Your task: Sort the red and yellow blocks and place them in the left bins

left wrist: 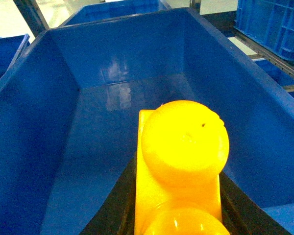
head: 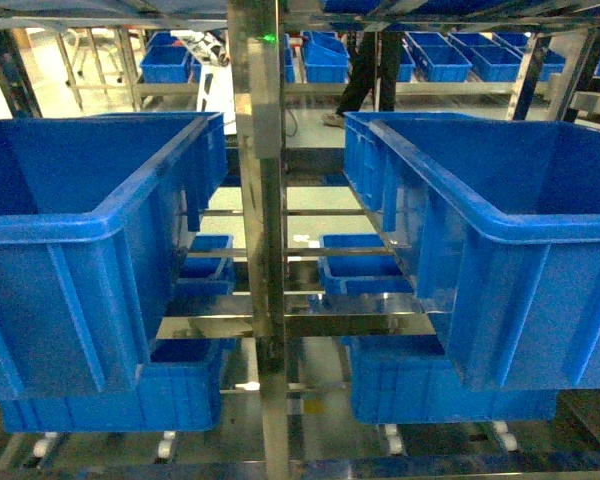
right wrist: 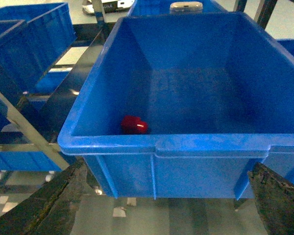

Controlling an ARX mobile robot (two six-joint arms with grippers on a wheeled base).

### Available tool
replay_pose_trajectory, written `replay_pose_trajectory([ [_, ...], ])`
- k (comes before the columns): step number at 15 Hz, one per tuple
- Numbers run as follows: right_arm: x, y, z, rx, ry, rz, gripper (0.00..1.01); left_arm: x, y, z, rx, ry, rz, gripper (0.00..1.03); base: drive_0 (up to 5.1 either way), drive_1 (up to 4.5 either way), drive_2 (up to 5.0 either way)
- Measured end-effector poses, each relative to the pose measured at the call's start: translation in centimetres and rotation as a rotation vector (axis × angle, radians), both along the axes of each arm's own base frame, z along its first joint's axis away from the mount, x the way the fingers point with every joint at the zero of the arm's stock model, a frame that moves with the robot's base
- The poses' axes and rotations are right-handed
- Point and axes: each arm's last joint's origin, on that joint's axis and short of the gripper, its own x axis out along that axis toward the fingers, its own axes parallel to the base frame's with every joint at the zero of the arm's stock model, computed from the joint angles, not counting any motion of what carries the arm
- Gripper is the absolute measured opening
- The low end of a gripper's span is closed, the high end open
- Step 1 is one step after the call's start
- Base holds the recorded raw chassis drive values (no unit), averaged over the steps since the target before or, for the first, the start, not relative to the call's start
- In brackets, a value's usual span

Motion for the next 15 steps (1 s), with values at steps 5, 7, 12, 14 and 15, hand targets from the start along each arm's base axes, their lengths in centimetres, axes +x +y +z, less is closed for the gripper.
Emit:
replay_pose_trajectory([
  [5, 0.1, 0.1, -0.8, 0.001, 0.035, 0.003, 0.98, 0.2, 0.1, -0.1, 0.011, 0.007, 0.007, 0.28, 0.0, 0.00, 0.0],
  [7, 0.1, 0.1, -0.8, 0.001, 0.034, 0.004, 0.98, 2.0, 0.7, -0.3, 0.029, 0.049, 0.025, 0.28, 0.0, 0.00, 0.0],
  [12, 0.1, 0.1, -0.8, 0.001, 0.035, 0.004, 0.98, 9.2, 1.4, -1.1, 0.079, 0.122, 0.025, 0.28, 0.0, 0.00, 0.0],
  [14, 0.1, 0.1, -0.8, 0.001, 0.035, 0.004, 0.98, 14.4, 0.9, -3.1, 0.101, 0.207, 0.037, 0.28, 0.0, 0.00, 0.0],
  [15, 0.1, 0.1, -0.8, 0.001, 0.035, 0.004, 0.98, 16.2, 0.9, -3.8, 0.112, 0.223, 0.041, 0.28, 0.0, 0.00, 0.0],
])
